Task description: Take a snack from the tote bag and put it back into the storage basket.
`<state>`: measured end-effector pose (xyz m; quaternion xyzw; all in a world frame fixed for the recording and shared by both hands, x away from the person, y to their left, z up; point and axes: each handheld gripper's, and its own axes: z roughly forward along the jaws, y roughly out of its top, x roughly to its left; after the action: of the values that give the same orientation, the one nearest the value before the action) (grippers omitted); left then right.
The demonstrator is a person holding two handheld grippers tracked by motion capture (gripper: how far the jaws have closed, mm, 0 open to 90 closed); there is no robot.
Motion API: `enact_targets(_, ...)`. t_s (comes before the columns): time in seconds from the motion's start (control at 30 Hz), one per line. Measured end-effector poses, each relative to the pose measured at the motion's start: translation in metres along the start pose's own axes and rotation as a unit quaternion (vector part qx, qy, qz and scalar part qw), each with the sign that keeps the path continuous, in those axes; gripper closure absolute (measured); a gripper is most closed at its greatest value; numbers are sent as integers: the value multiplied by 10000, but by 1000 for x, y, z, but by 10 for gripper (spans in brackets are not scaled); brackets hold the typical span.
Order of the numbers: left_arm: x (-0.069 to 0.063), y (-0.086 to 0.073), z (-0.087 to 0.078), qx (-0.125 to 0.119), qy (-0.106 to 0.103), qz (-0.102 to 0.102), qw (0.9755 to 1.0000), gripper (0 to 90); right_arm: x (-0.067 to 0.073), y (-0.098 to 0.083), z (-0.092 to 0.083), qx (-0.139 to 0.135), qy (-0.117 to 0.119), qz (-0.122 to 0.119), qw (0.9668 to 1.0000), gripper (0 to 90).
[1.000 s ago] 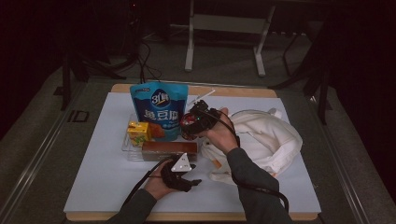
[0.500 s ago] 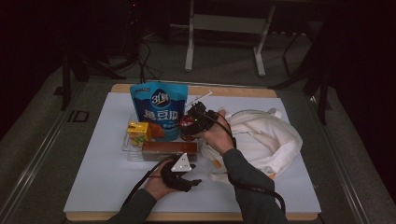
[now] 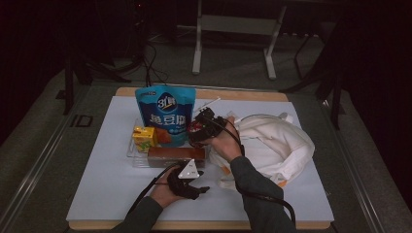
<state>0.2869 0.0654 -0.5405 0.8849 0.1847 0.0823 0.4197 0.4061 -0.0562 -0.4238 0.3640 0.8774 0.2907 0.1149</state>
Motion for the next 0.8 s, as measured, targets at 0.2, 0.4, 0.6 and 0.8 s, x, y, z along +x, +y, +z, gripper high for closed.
enact_targets(0.2, 0, 0, 0, 4, -5, 2, 10000, 396, 3, 0, 4, 56, -81, -42, 9999, 254)
enact_targets(0.4, 0, 0, 0, 4, -5, 2, 10000, 396, 3, -1, 7, 122, -34, -41, 9999, 253)
enact_targets(0.6, 0, 0, 0, -6, -4, -2, 10000, 395, 1, -3, 9, 196, 1, 38, 9998, 252)
enact_targets(0.8, 0, 0, 0, -3, 3, 5, 10000, 395, 1, -5, 11, 221, 11, 67, 9997, 252)
